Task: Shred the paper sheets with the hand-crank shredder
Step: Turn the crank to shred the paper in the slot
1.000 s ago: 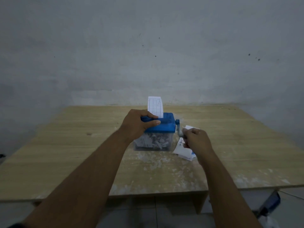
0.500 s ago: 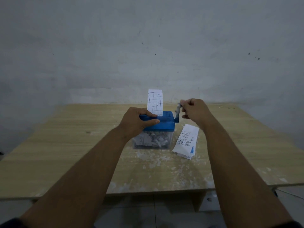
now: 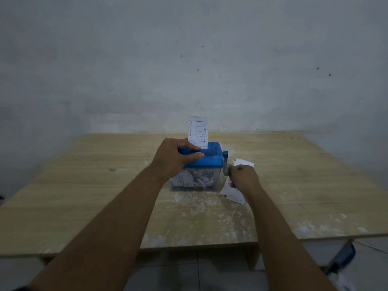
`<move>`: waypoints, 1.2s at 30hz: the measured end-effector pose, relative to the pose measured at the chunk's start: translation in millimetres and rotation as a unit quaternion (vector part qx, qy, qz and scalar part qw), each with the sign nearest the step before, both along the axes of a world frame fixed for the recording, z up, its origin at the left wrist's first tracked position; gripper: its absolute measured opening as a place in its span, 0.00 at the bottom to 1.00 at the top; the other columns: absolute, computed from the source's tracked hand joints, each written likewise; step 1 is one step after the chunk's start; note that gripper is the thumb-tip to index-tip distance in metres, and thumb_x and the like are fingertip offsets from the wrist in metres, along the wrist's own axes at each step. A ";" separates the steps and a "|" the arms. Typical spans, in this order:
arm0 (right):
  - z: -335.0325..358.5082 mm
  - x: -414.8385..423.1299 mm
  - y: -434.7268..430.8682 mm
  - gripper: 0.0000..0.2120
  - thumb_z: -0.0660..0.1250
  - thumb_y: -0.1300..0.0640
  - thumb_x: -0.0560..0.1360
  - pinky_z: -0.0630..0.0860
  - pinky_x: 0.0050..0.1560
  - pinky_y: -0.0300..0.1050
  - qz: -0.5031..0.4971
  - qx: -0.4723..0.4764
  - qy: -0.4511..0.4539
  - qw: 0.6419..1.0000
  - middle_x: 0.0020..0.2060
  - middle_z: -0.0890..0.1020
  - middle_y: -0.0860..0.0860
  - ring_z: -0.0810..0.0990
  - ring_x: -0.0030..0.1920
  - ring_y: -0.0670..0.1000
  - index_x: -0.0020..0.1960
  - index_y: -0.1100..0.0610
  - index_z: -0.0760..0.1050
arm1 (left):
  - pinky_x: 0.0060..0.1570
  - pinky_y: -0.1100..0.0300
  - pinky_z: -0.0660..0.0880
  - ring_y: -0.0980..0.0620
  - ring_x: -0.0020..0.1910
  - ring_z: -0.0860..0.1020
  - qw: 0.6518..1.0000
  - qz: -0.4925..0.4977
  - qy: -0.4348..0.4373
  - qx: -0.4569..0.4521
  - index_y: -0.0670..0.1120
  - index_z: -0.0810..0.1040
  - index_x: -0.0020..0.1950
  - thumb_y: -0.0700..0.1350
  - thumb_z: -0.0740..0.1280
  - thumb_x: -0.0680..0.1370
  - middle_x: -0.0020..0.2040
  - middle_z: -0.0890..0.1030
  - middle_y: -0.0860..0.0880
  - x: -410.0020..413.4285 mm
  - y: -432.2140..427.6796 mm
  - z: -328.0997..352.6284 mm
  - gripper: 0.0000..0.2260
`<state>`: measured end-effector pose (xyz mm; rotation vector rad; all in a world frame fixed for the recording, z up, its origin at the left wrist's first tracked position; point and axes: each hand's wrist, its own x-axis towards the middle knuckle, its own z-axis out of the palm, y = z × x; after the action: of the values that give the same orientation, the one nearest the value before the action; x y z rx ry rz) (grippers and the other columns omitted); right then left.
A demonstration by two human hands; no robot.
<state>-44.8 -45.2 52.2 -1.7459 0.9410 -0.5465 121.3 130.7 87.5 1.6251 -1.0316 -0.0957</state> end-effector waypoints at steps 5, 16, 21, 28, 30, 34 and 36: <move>21.7 -27.5 17.7 0.15 0.68 0.55 0.81 0.80 0.43 0.54 -0.028 0.010 -0.079 0.996 0.31 0.80 0.54 0.78 0.33 0.53 0.41 0.63 0.82 | 0.46 0.72 0.79 0.68 0.49 0.83 1.000 0.011 -0.008 0.008 0.55 0.89 0.49 0.49 0.82 0.72 0.51 0.86 0.59 -3.4 -0.8 1.8 0.07; 94.5 -0.2 -8.1 0.11 0.69 0.55 0.83 0.83 0.40 0.39 0.033 -0.011 -0.164 0.986 0.35 0.83 0.53 0.82 0.31 0.45 0.48 0.62 0.84 | 0.45 0.70 0.80 0.65 0.48 0.84 0.999 -0.008 -0.001 0.035 0.52 0.90 0.52 0.49 0.82 0.73 0.50 0.87 0.60 1.2 0.2 6.5 0.09; 72.4 37.2 -28.9 0.12 0.70 0.53 0.83 0.84 0.43 0.45 0.011 -0.016 -0.123 0.992 0.42 0.85 0.55 0.84 0.41 0.52 0.46 0.61 0.81 | 0.47 0.71 0.80 0.66 0.49 0.84 1.000 -0.016 0.004 0.022 0.51 0.90 0.53 0.47 0.82 0.73 0.51 0.85 0.62 -1.0 0.9 5.2 0.10; 9.0 17.8 -15.4 0.12 0.65 0.57 0.85 0.78 0.36 0.43 0.011 0.027 -0.028 0.999 0.40 0.81 0.58 0.78 0.37 0.52 0.46 0.63 0.79 | 0.45 0.67 0.82 0.62 0.47 0.85 1.000 -0.008 0.030 0.001 0.47 0.90 0.52 0.46 0.83 0.72 0.50 0.87 0.55 -4.8 0.1 4.7 0.10; -2.9 5.5 -4.6 0.14 0.65 0.56 0.84 0.78 0.38 0.46 -0.003 0.015 -0.021 1.000 0.37 0.81 0.56 0.78 0.34 0.52 0.41 0.59 0.79 | 0.45 0.66 0.82 0.60 0.46 0.85 1.000 -0.004 0.027 -0.001 0.47 0.90 0.52 0.46 0.83 0.72 0.49 0.88 0.55 -4.5 -0.5 3.8 0.11; 2.5 -15.8 13.5 0.12 0.66 0.57 0.82 0.76 0.37 0.46 -0.016 0.043 -0.050 0.998 0.36 0.80 0.56 0.76 0.35 0.53 0.42 0.61 0.81 | 0.47 0.66 0.83 0.59 0.48 0.86 1.000 -0.004 0.027 0.005 0.48 0.90 0.51 0.47 0.82 0.72 0.49 0.87 0.57 -4.6 -0.8 3.5 0.09; 23.3 -24.7 20.4 0.11 0.66 0.58 0.82 0.76 0.37 0.45 -0.021 0.068 -0.095 0.993 0.37 0.79 0.56 0.75 0.36 0.52 0.47 0.64 0.82 | 0.46 0.67 0.82 0.60 0.48 0.85 1.000 -0.002 0.023 0.012 0.49 0.90 0.51 0.48 0.82 0.72 0.50 0.87 0.57 -4.7 -0.1 4.5 0.09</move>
<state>-69.6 -24.8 75.5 -1.5258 0.8612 -0.6482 116.6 130.6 92.0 1.6355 -1.0022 -0.1483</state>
